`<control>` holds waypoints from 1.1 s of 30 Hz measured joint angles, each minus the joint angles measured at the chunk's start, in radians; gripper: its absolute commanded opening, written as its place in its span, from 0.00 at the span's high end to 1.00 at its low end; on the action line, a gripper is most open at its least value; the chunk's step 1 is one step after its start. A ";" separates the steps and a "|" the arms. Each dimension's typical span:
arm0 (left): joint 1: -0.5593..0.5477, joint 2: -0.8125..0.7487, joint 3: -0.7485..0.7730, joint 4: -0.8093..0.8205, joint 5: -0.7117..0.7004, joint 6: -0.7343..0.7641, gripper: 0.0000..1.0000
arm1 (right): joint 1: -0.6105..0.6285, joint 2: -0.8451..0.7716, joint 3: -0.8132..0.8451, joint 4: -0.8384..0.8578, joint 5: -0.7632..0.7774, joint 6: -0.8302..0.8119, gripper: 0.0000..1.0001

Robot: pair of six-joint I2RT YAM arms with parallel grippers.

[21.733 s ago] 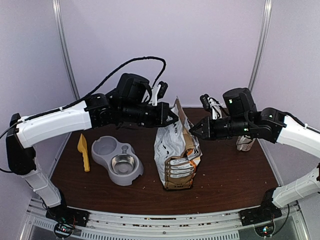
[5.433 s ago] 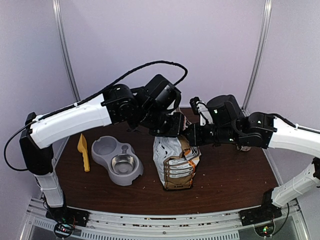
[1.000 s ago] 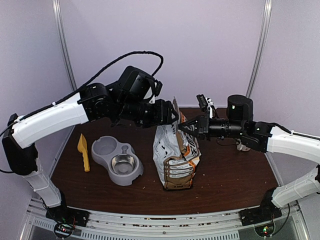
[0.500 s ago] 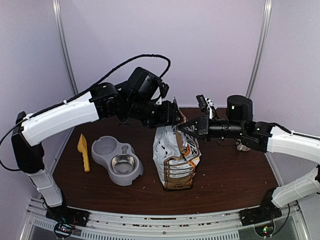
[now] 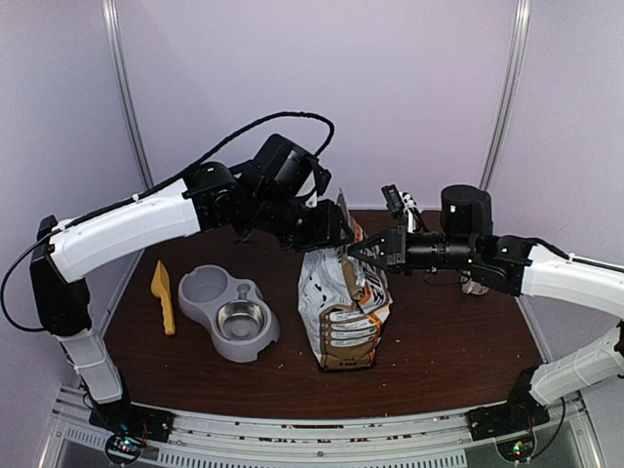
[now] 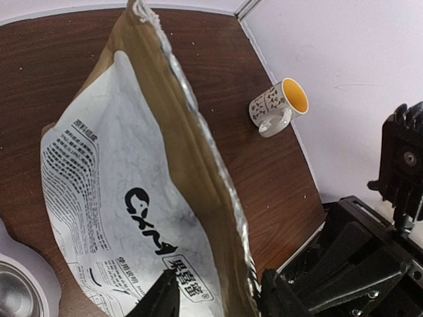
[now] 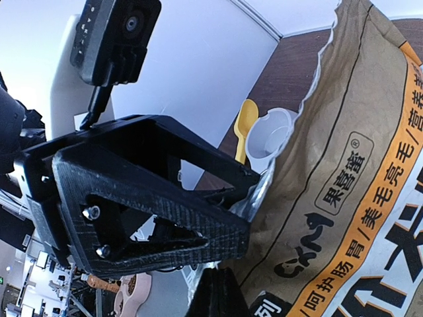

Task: Serve the pet food
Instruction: Open the seal of the pet food bag.

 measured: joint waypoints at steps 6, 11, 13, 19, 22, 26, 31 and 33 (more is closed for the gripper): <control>0.001 0.005 0.005 0.001 0.024 -0.011 0.76 | 0.000 0.003 0.008 -0.027 0.010 -0.021 1.00; 0.001 0.005 0.005 0.004 0.039 -0.022 0.87 | 0.001 0.010 0.017 -0.046 0.014 -0.030 1.00; 0.001 0.005 0.005 0.007 0.045 -0.024 0.91 | 0.002 0.013 0.019 -0.050 0.017 -0.036 1.00; 0.001 0.002 0.001 0.013 0.051 -0.027 1.00 | 0.004 0.016 0.022 -0.053 0.022 -0.042 1.00; 0.001 -0.009 -0.018 0.028 0.057 -0.028 1.00 | 0.006 0.016 0.025 -0.054 0.028 -0.043 1.00; 0.001 -0.016 -0.031 0.046 0.062 -0.024 1.00 | 0.007 0.016 0.033 -0.068 0.044 -0.048 1.00; -0.003 -0.017 -0.035 0.056 0.066 -0.002 1.00 | 0.021 0.016 0.050 -0.102 0.074 -0.072 1.00; -0.004 -0.017 -0.036 0.062 0.069 0.006 1.00 | 0.029 0.013 0.058 -0.119 0.092 -0.082 1.00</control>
